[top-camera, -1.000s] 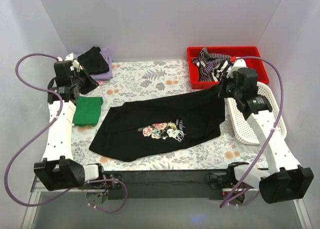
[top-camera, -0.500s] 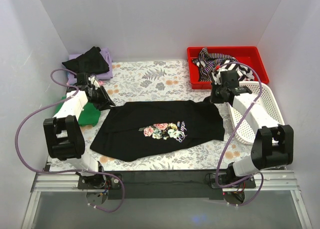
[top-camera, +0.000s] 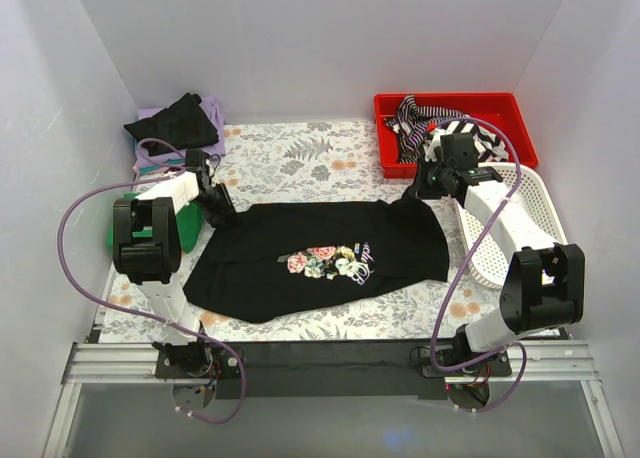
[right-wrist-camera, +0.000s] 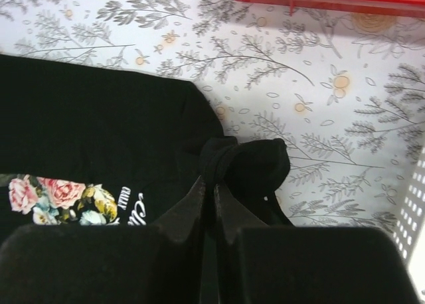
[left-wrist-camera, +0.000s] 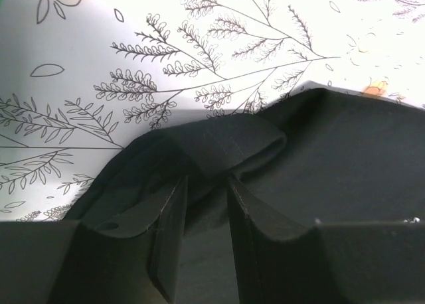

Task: Fold and stack the t-shirts
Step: Flatten the tshirt out

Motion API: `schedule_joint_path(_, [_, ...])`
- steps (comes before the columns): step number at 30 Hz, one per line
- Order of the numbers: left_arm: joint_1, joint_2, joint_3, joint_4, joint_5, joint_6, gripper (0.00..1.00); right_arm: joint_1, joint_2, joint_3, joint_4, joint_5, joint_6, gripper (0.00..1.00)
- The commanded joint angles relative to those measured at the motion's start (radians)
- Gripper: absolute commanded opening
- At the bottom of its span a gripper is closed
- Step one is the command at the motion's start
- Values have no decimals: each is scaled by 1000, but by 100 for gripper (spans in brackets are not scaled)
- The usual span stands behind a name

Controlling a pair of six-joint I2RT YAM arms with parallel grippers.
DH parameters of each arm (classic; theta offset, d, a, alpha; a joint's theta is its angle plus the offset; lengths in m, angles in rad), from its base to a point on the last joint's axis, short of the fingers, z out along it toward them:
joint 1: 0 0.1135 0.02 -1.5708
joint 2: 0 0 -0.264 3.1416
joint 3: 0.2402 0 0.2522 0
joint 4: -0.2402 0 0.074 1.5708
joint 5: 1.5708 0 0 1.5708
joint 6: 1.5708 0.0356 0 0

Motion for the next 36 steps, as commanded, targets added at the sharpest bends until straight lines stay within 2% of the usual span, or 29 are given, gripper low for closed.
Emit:
schedule_joint_path(1, [-8, 0, 37, 8, -50, -9, 29, 6, -33, 6, 52, -120, 3, 11])
schedule_joint_path(3, [-8, 26, 46, 7, -47, -5, 27, 11, -42, -5, 52, -161, -5, 11])
schedule_joint_path(6, [-39, 40, 55, 5, -43, -8, 9, 23, -46, -17, 54, -270, -31, 11])
schedule_joint_path(7, [-43, 28, 55, 16, -37, -7, 0, 34, -44, -20, 52, -304, -46, 11])
schedule_joint_path(8, [-46, 24, 58, 18, -25, -4, 0, 41, -41, -26, 54, -356, -49, 10])
schedule_joint_path(11, [-50, 11, 80, 10, 4, -1, 0, 67, -4, -64, 49, -381, -49, 7])
schedule_joint_path(16, [-50, -53, 89, 36, 9, -24, 0, 104, 45, -129, 63, -334, -45, 7])
schedule_joint_path(23, [-45, -151, 231, -50, -166, -38, 0, 121, 102, -122, 52, -30, -12, 5])
schedule_joint_path(27, [-27, -177, 271, -62, -217, -30, 0, 120, 115, -86, 41, 65, 4, 1])
schedule_joint_path(30, [-23, -162, 267, -27, -215, -18, 0, 120, 128, -50, 38, 73, 11, 1])
schedule_joint_path(34, [-23, -28, 299, -54, -180, -7, 0, 120, 135, -13, 25, 62, 3, 1])
schedule_joint_path(36, [-23, 20, 323, -71, -165, -7, 11, 120, 135, -2, 23, 73, -8, 1])
